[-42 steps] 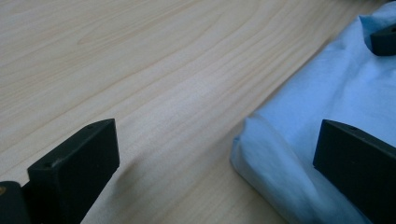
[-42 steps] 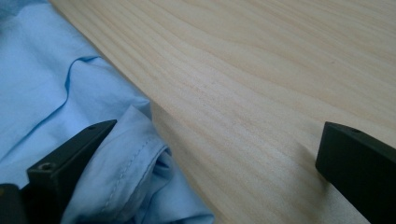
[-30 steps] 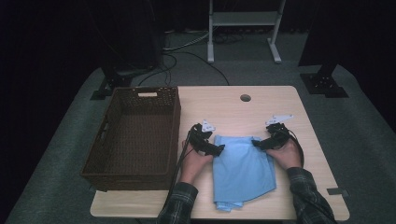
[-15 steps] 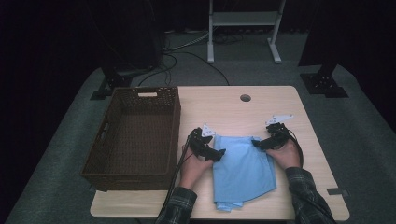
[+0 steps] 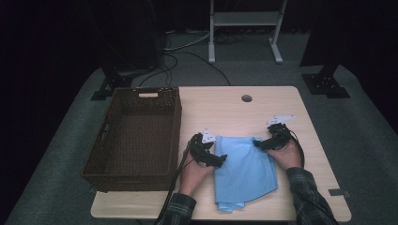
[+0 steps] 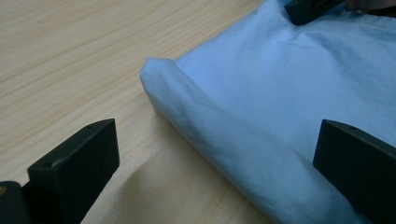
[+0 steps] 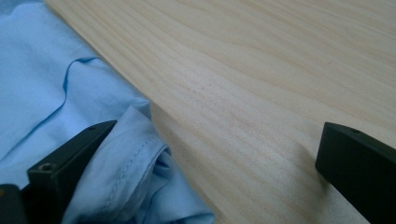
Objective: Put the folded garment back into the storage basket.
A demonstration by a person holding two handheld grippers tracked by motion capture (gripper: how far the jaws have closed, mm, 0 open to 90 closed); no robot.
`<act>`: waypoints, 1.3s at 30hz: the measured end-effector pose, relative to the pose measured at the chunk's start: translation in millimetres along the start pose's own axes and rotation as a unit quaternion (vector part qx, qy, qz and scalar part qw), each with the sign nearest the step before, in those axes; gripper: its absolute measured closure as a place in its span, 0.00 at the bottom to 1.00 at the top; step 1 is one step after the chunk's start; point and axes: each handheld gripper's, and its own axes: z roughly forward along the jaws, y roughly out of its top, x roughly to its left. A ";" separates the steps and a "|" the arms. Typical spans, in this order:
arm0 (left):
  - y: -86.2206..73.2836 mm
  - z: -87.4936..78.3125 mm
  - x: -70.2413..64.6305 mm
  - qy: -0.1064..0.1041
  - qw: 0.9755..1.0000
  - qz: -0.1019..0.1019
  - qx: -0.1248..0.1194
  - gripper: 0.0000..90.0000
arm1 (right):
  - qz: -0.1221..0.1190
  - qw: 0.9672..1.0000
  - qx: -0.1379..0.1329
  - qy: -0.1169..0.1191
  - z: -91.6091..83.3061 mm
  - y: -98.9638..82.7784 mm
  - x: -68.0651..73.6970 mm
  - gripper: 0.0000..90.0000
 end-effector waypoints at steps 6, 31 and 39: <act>-3.6 -4.2 -4.2 0.001 1.000 -0.002 -0.002 0.00 | 0.000 1.000 0.000 0.000 0.0 0.0 0.1 0.00; -15.8 -18.3 -25.8 0.001 1.000 0.004 0.004 0.00 | 0.000 1.000 0.000 0.000 0.0 0.0 0.0 0.00; -21.3 -24.4 -35.1 -0.002 1.000 0.005 0.002 0.00 | 0.000 1.000 0.000 0.000 -0.1 0.0 0.0 0.00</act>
